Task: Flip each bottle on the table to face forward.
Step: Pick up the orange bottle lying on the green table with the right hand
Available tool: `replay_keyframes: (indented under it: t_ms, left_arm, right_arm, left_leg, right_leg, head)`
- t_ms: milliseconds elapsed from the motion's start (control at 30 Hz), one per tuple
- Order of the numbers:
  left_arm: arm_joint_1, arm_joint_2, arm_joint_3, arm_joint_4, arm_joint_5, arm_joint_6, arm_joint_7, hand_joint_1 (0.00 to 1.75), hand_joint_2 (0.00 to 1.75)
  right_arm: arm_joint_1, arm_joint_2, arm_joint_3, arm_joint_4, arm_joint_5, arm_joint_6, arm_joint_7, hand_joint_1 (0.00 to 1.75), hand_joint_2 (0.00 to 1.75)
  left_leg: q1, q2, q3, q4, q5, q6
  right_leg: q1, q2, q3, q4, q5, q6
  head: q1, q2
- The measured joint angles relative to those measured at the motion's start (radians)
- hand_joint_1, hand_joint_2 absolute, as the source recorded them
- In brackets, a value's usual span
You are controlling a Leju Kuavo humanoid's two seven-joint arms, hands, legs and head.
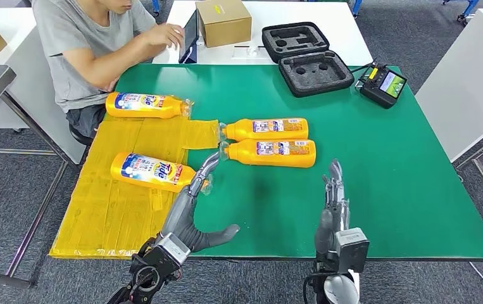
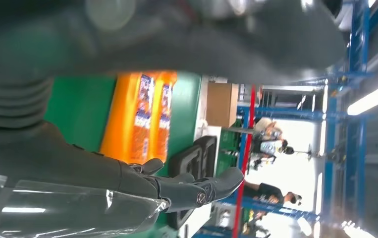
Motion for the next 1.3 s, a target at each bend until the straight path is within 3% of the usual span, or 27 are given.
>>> replay_keyframes:
  t_ms: [300,633,733,767,867,1000,1167,1300]
  left_arm:
    - [0.013,-0.003,0.003,0.000,0.008,0.024,-0.001,0.00,1.75]
    - [0.036,-0.003,0.001,-0.018,0.059,0.079,-0.003,0.00,1.75]
    - [0.040,-0.002,-0.002,-0.023,0.066,0.087,-0.003,0.00,1.75]
    - [0.040,-0.002,-0.003,-0.023,0.066,0.092,-0.003,0.00,1.75]
    - [0.040,-0.002,-0.007,-0.023,0.071,0.098,-0.003,0.00,1.75]
    - [0.037,-0.002,-0.013,-0.022,0.075,0.093,-0.003,0.00,1.75]
    - [0.012,-0.004,-0.022,-0.011,0.082,0.062,-0.003,0.00,1.75]
    - [0.005,-0.006,-0.025,-0.004,0.083,0.054,-0.003,0.00,1.75]
  right_arm:
    - [0.044,0.039,-0.061,-0.020,-0.025,0.091,0.000,0.00,0.00]
    - [0.063,0.069,-0.075,-0.016,-0.027,0.070,0.000,0.00,0.00]
    - [0.059,0.073,-0.076,-0.009,-0.033,0.038,0.000,0.00,1.31]
    - [0.058,0.074,-0.076,-0.006,-0.027,0.011,0.000,0.00,1.31]
    - [0.050,0.081,-0.074,0.004,0.012,-0.092,0.000,0.00,0.00]
    - [0.039,0.078,-0.051,0.015,0.139,-0.243,0.000,0.00,1.75]
    - [0.016,0.050,0.003,0.055,0.452,-0.339,0.012,0.00,1.75]
    - [0.006,0.039,0.015,0.075,0.535,-0.347,0.025,0.00,1.75]
  left_leg:
    - [0.000,0.000,0.000,0.000,-0.001,0.000]
    - [0.000,0.000,0.000,0.000,-0.001,0.000]
    - [0.000,0.000,0.000,0.000,-0.001,0.000]
    - [0.000,0.000,0.000,0.000,-0.001,0.000]
    - [0.000,0.000,0.000,0.000,-0.001,0.000]
    - [0.000,0.001,0.000,0.000,-0.001,0.000]
    - [0.000,0.001,0.000,0.000,-0.001,0.000]
    - [0.000,0.001,0.000,0.000,-0.001,0.000]
  right_leg:
    - [0.000,0.001,-0.001,0.000,0.000,0.000]
    - [0.000,0.001,-0.001,0.000,0.000,0.000]
    - [0.000,0.001,-0.001,0.000,0.000,0.000]
    - [0.000,0.001,-0.001,0.000,0.000,0.000]
    - [0.000,0.001,-0.001,0.000,0.000,0.000]
    - [0.000,0.001,-0.001,0.000,0.000,0.000]
    - [0.000,0.001,-0.001,0.000,0.000,0.000]
    - [0.000,0.001,-0.001,0.000,0.000,0.000]
  head:
    - [0.000,0.000]
    - [0.000,0.000]
    - [0.000,0.000]
    - [0.000,0.000]
    - [0.000,0.000]
    - [0.000,0.000]
    - [0.000,0.000]
    - [0.000,0.000]
